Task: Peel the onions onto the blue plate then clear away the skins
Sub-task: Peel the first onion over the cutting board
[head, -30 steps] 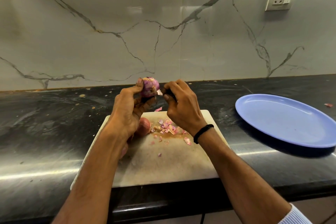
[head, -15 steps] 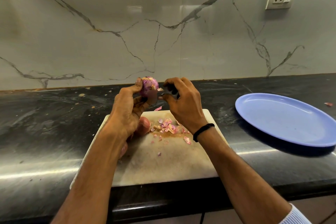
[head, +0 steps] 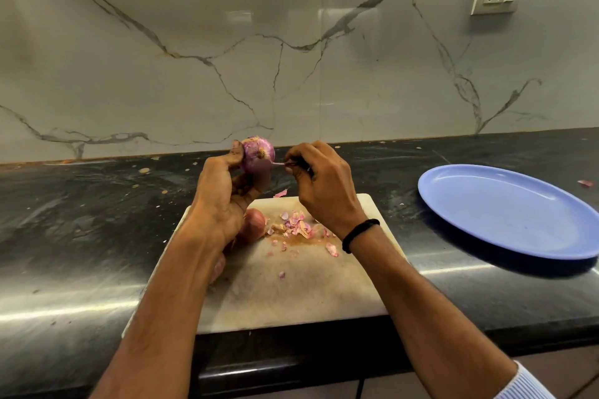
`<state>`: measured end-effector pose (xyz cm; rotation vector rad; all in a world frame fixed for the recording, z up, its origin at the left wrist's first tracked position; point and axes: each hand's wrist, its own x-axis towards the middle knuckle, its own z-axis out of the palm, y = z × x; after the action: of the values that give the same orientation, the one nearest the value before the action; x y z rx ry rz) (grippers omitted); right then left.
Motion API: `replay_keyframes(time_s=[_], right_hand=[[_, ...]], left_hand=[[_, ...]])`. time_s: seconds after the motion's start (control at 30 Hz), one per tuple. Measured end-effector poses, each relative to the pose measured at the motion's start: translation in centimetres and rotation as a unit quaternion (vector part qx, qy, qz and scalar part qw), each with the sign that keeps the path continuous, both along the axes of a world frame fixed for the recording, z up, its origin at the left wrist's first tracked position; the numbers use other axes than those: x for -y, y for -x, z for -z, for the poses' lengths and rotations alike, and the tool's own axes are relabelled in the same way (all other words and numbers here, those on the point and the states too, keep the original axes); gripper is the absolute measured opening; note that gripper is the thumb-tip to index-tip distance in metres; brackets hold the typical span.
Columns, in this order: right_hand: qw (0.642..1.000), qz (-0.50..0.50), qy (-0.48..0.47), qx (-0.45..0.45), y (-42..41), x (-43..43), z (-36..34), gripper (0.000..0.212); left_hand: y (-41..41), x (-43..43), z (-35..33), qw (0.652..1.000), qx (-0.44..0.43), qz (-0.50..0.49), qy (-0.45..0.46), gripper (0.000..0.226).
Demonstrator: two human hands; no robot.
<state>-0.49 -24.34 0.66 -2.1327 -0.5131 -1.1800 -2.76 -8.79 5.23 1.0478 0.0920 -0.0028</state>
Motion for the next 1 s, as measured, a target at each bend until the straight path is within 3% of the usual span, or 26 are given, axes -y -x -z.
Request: replay_keyframes(time_s=[0.13,0.27,0.37,0.53,0.73,0.9,1.0], right_hand=[[0.999,0.02,0.005,-0.045,0.0,0.4,0.0,0.011],[0.994,0.041,-0.001,-0.102,0.2,0.4,0.0,0.037],[0.995,0.024,-0.025,-0.095,0.4,0.3,-0.4,0.046],[0.996,-0.055,-0.035,-0.062,0.8,-0.4,-0.8,0.044],[0.99,-0.061,-0.038,-0.12,0.8,-0.3,-0.7,0.038],[0.991,-0.04,-0.028,-0.124,1.0,-0.2,-0.7,0.024],[0.99,-0.045,-0.039,-0.127,1.2,-0.1,-0.9,0.027]], left_hand=[[0.1,0.0,0.0,1.0,-0.003,0.001,0.016,0.032],[0.3,0.1,-0.1,1.0,0.0,0.001,0.015,0.032],[0.3,0.1,-0.1,1.0,0.006,0.006,0.006,0.03],[0.4,0.2,-0.2,1.0,0.015,0.006,-0.021,0.024],[0.8,0.3,-0.3,0.999,0.021,0.017,-0.033,0.019],[0.8,0.2,-0.2,0.999,0.021,0.014,-0.031,0.019],[0.7,0.2,-0.3,0.999,0.021,0.015,-0.028,0.02]])
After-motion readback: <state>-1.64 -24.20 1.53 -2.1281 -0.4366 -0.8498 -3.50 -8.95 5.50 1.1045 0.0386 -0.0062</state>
